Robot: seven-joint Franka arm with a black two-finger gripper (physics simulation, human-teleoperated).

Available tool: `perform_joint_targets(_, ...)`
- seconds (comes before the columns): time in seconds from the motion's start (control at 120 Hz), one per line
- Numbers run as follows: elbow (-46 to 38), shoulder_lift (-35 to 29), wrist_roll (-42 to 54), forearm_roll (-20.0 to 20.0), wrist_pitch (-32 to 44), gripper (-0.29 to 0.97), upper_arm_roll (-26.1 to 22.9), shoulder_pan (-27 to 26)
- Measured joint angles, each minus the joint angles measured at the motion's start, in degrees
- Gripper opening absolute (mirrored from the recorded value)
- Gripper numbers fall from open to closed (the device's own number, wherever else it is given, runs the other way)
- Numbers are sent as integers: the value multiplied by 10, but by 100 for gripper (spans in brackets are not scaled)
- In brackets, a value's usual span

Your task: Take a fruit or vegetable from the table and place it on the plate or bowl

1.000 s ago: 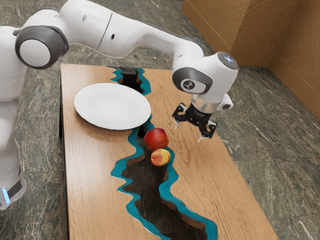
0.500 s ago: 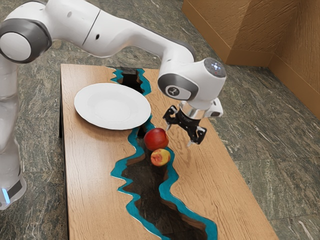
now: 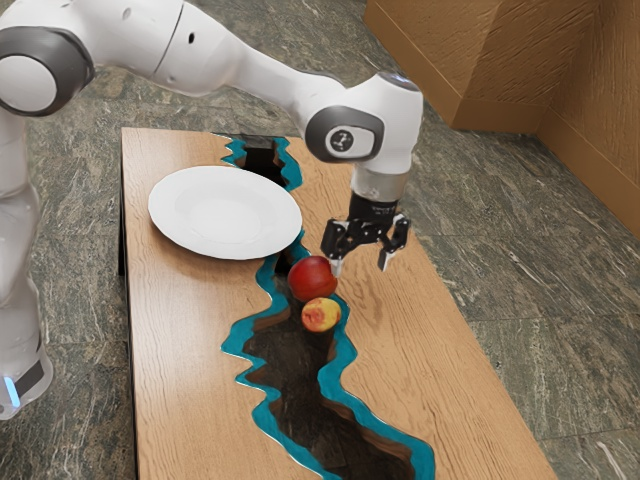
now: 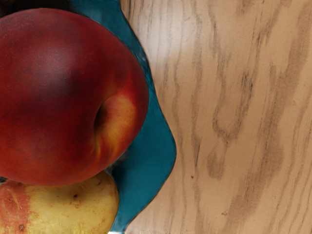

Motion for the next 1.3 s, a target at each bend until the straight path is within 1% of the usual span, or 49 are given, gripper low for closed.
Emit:
perform_joint_targets(0.1,-63,-28,-53,-34,23,68,0,-4)
perform_joint_targets(0.175,-79,-29,-88,-51,39,68,0,-18)
perform_joint_targets(0.267,-95,-30,-124,-61,56,68,1,-46)
perform_joint_targets(0.375,-123,-49,-160,-61,70,68,4,-64)
perform_joint_targets(0.533,-136,-58,-199,-61,80,68,17,-31)
perform_joint_targets(0.933,-145,-51,-261,-61,94,67,18,-37)
perform_joint_targets(1.2,-160,-44,-279,-66,105,67,20,-35)
perform_joint_targets(1.3,-162,-38,-283,-68,111,69,20,-35)
